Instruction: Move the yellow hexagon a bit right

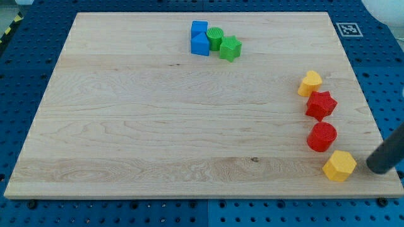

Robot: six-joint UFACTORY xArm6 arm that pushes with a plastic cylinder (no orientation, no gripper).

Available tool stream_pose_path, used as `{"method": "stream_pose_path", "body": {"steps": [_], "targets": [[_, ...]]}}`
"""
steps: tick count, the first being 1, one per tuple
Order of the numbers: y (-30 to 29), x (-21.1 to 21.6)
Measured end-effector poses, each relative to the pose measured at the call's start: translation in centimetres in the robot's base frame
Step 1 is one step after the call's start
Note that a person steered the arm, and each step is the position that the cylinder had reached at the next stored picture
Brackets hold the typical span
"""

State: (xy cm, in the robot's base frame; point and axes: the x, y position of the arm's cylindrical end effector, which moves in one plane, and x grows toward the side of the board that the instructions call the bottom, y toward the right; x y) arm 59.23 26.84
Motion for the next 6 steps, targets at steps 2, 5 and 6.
{"method": "stream_pose_path", "body": {"steps": [2,5,6], "targets": [[-5.1,2.5],[-13.0,1.4],[-13.0,0.4]]}}
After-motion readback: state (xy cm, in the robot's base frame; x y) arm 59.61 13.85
